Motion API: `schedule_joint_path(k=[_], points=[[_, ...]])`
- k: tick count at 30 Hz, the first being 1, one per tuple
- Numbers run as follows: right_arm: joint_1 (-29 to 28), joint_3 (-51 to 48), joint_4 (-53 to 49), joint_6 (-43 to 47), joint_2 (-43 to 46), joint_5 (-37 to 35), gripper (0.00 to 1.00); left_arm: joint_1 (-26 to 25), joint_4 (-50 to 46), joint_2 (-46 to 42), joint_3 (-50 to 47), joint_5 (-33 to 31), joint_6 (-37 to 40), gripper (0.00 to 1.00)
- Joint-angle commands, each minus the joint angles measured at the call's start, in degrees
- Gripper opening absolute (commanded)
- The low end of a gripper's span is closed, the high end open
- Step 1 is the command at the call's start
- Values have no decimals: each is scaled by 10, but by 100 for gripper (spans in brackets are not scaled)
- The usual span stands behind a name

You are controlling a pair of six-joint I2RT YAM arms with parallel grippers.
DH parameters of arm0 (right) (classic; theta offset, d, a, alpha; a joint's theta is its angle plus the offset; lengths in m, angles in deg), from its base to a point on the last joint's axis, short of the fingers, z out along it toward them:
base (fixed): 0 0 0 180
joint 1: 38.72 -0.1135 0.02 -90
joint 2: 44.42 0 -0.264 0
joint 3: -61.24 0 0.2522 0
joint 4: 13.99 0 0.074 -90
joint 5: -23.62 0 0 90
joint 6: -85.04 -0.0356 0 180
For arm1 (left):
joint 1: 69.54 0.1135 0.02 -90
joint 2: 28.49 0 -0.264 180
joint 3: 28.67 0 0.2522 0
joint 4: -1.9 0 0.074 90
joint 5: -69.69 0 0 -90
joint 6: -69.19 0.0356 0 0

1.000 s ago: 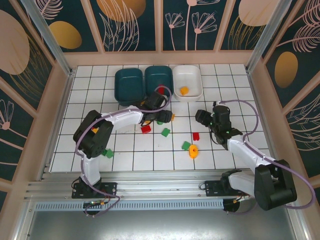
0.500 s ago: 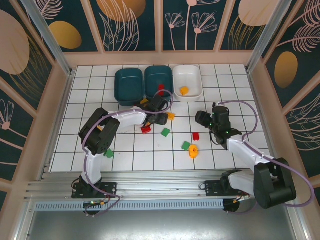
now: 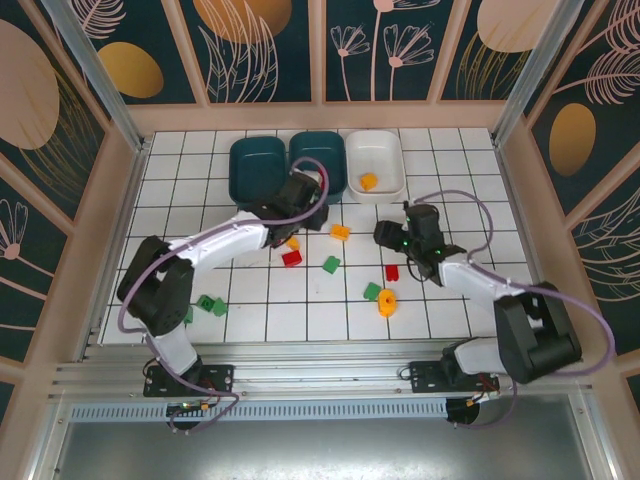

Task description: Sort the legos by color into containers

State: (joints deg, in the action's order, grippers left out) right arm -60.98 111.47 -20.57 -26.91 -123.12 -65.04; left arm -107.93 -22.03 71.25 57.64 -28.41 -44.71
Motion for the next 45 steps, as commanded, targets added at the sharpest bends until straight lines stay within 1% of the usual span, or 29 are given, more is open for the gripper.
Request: schedule_joint_path(k=[1, 4, 6, 8, 9, 11, 13, 16, 19, 20, 21, 26, 28, 31, 33, 35, 37, 40, 42, 45], points=[[-23, 63, -1, 70, -65, 14, 70, 78, 22, -6, 15, -18, -41, 21], [-45, 114, -20, 102, -132, 5, 70, 146, 10, 31, 54, -9, -56, 22], [-59, 143, -23, 118, -168, 1, 70, 179, -19, 75, 105, -7, -62, 22], [-71, 166, -26, 137, -195, 7, 71, 193, -34, 105, 134, -42, -55, 24], [-78, 181, -34, 150, -210, 9, 71, 204, -42, 123, 150, -45, -55, 25], [-88, 206, -59, 181, -236, 6, 72, 222, -60, 159, 187, -31, -56, 27], [-110, 225, -81, 214, -255, 4, 74, 236, -83, 198, 226, -24, -54, 32], [-123, 243, -99, 239, -273, -15, 75, 240, -112, 237, 276, -16, -40, 41], [-124, 257, -110, 251, -287, -16, 77, 243, -126, 269, 310, -5, -37, 46], [-124, 263, -116, 256, -292, -17, 77, 243, -130, 278, 319, -3, -34, 50], [-126, 269, -120, 259, -295, -19, 78, 243, -131, 285, 324, -2, -34, 55], [-127, 284, -125, 273, -308, -36, 78, 244, -114, 293, 318, 22, -26, 66], [-127, 288, -121, 278, -312, -37, 79, 244, -114, 284, 313, 27, -22, 70], [-127, 305, -123, 289, -330, -46, 78, 244, -93, 231, 274, 38, -27, 71], [-126, 320, -128, 300, -347, -51, 76, 244, -57, 164, 209, 50, -39, 73], [-121, 328, -125, 304, -361, -52, 71, 244, -9, 92, 136, 68, -60, 76], [-114, 338, -125, 304, -371, -39, 63, 243, 40, 23, 51, 92, -79, 79], [-109, 347, -129, 308, -375, 5, 48, 243, 80, -64, -42, 123, -90, 80], [-109, 347, -130, 304, -370, 21, 35, 243, 76, -103, -71, 128, -81, 79], [-109, 343, -124, 293, -357, 24, 24, 243, 69, -149, -98, 132, -77, 78]])
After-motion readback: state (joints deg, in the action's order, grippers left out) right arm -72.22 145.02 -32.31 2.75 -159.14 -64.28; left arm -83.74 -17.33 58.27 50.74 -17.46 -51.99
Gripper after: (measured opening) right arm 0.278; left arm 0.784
